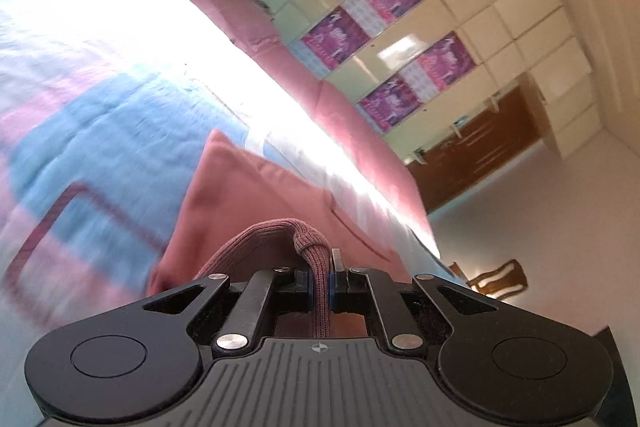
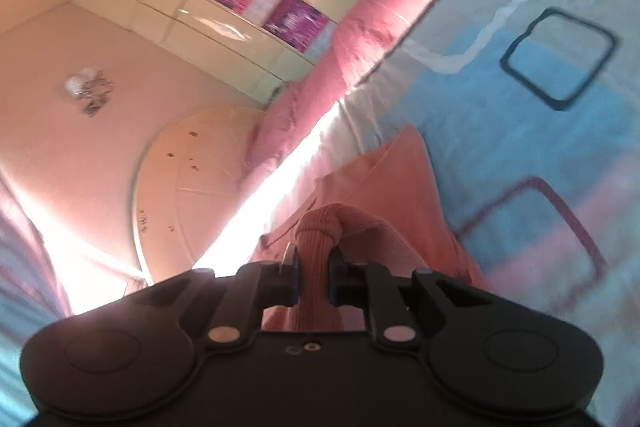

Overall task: Fold small clothes
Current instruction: 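Grasp the hem with both grippers and lift it toward the collar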

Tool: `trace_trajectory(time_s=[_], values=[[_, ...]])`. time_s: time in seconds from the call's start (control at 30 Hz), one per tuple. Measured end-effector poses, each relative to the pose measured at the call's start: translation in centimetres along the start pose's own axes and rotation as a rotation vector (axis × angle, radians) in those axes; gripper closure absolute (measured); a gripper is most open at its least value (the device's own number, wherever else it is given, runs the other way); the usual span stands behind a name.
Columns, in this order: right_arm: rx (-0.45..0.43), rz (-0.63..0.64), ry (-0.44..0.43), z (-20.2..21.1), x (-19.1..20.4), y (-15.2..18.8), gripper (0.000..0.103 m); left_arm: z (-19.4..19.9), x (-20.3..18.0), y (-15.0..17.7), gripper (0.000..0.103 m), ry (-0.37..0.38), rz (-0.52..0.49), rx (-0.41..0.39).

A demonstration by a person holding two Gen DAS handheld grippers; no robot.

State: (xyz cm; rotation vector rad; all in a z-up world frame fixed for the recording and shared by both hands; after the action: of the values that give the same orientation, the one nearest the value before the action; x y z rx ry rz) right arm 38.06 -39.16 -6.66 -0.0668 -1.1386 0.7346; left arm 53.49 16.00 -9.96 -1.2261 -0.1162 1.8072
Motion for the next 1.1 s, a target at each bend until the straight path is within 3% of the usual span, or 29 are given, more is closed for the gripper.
trace_trajectory(time_s=[0.2,0.23,0.3,0.33,0.37,0.4,0.43,0.47,0.53,0.67,0.8,0.83,0.87,0.9,0.97,1.03,1.1], values=[[0.077,-0.059,0.052,-9.9,-3.1,-4.7,0.089,-10.0,0.8,-3.1,0.097,-0.097,-0.033,0.105],[0.094,-0.075,0.058,-11.5,-3.9,-4.7,0.084,-11.0,1.1,-3.1,0.097,-0.116,-0.052,0.11],[0.1,-0.069,0.053,-13.0,-4.8,-5.1,0.069,-12.1,1.4,-4.0,0.096,-0.161,-0.068,0.079],[0.066,-0.063,0.065,-13.2,-5.2,-5.6,0.041,-12.1,1.5,-4.4,0.087,-0.147,-0.051,0.06],[0.016,-0.06,0.063,-12.7,-5.3,-6.2,0.022,-11.7,1.3,-4.9,0.079,-0.138,-0.059,0.023],[-0.039,-0.032,0.059,-12.2,-5.3,-6.7,0.025,-11.1,1.2,-5.2,0.055,-0.161,-0.089,-0.013],[-0.049,0.004,0.05,-11.9,-5.1,-6.9,0.034,-11.0,1.0,-5.5,0.038,-0.192,-0.13,-0.035],[-0.033,0.038,0.052,-11.9,-4.9,-7.0,0.046,-11.2,0.9,-5.7,0.038,-0.213,-0.177,-0.037],[0.021,0.152,0.092,-12.7,-4.4,-6.8,0.054,-12.4,0.7,-6.1,0.038,-0.23,-0.266,-0.006],[0.105,0.364,0.178,-15.1,-3.4,-5.8,0.055,-14.6,-0.9,-4.9,0.038,-0.278,-0.494,0.082],[0.172,0.524,0.221,-17.0,-2.9,-4.8,0.055,-16.7,-2.3,-4.0,0.038,-0.306,-0.65,0.155],[0.19,0.571,0.234,-17.2,-2.4,-4.6,0.061,-17.2,-2.4,-3.9,0.039,-0.322,-0.673,0.179],[0.209,0.622,0.253,-17.7,-2.1,-4.2,0.079,-17.4,-2.6,-3.8,0.048,-0.325,-0.69,0.175],[0.229,0.682,0.283,-18.3,-2.0,-3.8,0.089,-17.3,-3.0,-3.9,0.092,-0.312,-0.686,0.17],[0.22,0.741,0.293,-18.2,-1.3,-3.5,0.094,-15.7,-3.8,-4.7,0.094,-0.324,-0.66,0.052],[0.053,0.749,0.246,-15.7,0.1,-4.4,0.094,-13.7,-4.6,-5.9,0.094,-0.324,-0.647,-0.096],[-0.024,0.724,0.223,-14.5,0.7,-5.0,0.094,-13.8,-4.4,-6.3,0.094,-0.33,-0.621,-0.095]])
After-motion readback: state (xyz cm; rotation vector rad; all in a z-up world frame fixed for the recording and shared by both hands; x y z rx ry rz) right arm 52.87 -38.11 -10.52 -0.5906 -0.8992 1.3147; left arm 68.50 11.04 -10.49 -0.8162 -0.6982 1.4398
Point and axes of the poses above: each gripper's, at about its wrist camera, not at the fingertips, and z roughly against the way its jaws point, x to its left, y to its underside, the point moved 5 cm from there along -z, roughly the way its jaws point, and after that the axes turned 2 degrees about -y, right-handed, at the moved point
